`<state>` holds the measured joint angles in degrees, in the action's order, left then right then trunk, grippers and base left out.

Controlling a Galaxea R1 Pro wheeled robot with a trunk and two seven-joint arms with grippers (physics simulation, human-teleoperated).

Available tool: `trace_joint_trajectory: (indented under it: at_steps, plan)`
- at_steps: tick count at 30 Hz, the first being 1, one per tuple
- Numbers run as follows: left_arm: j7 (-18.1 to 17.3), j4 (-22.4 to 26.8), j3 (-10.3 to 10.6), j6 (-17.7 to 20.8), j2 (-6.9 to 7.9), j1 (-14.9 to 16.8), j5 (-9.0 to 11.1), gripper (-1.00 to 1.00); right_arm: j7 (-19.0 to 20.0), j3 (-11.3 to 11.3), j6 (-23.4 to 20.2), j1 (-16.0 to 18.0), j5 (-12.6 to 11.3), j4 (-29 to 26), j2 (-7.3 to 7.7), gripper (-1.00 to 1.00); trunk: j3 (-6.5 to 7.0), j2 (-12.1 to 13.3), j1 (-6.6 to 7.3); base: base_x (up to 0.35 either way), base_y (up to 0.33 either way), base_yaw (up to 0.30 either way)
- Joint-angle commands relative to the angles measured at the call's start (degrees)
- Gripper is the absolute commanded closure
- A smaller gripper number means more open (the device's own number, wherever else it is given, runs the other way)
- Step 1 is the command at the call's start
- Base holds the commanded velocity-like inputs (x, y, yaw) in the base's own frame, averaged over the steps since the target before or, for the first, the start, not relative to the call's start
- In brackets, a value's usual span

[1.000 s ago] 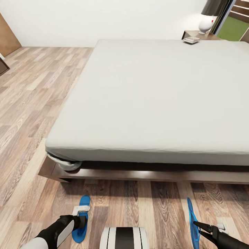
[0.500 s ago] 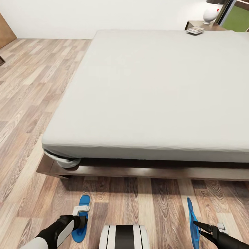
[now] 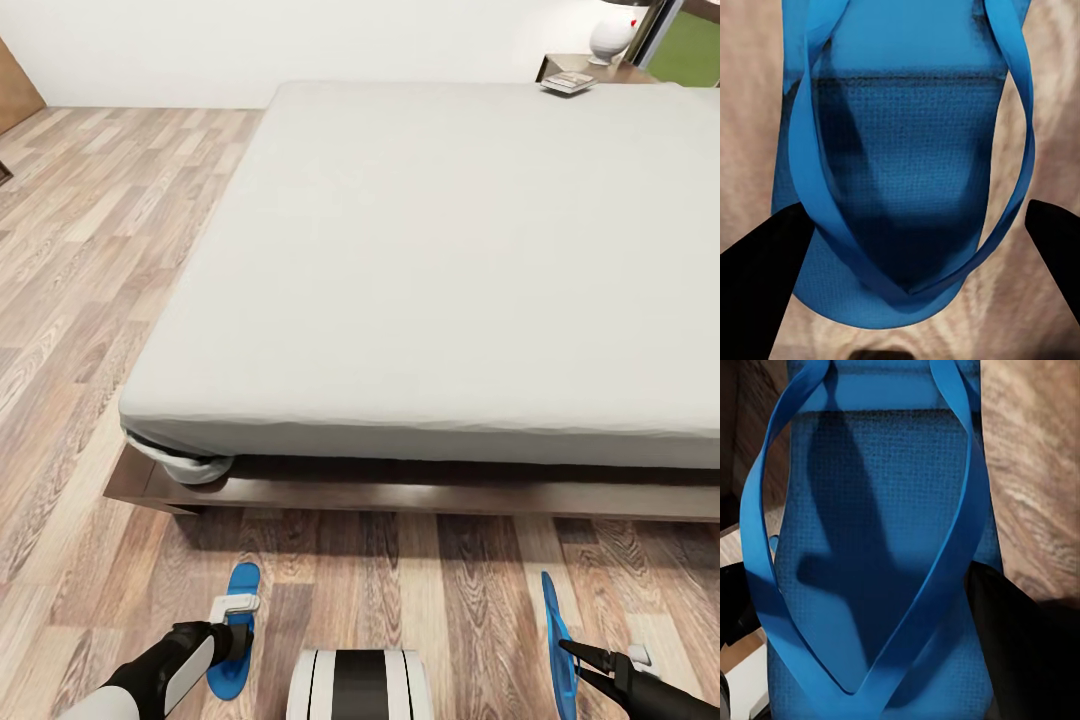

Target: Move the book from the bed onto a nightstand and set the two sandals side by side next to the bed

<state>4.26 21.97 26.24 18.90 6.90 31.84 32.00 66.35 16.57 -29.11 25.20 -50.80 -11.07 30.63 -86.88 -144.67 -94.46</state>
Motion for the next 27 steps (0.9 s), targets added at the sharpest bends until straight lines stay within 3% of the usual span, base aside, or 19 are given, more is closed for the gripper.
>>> trace_joint_trajectory:
  at_steps: [1, 20, 21, 27]
  plan:
    - [0.66, 0.16, 0.48, 0.26, 0.10, -0.02, 0.26, 1.00, 0.00, 0.45, -0.51, 0.03, -0.61, 0.00, 0.04, 1.00, -0.04, -0.01, 0.00, 0.000, 0.000, 0.000]
    - [0.66, 0.17, 0.48, 0.26, 0.06, -0.02, 0.26, 1.00, 0.00, 0.43, -0.51, 0.03, -0.61, 0.00, 0.04, 1.00, -0.04, -0.01, 0.00, 0.000, 0.000, 0.000]
    - [0.66, 0.17, 0.48, 0.26, 0.05, -0.02, 0.26, -1.00, 0.00, 0.42, -0.51, 0.03, -0.61, 0.00, 0.04, 1.00, -0.04, -0.01, 0.00, 0.000, 0.000, 0.000]
    - [0.66, 0.17, 0.48, 0.26, 0.07, -0.02, 0.26, -1.00, 0.00, 0.42, -0.51, 0.03, -0.61, 0.00, 0.04, 1.00, -0.04, -0.01, 0.00, 0.000, 0.000, 0.000]
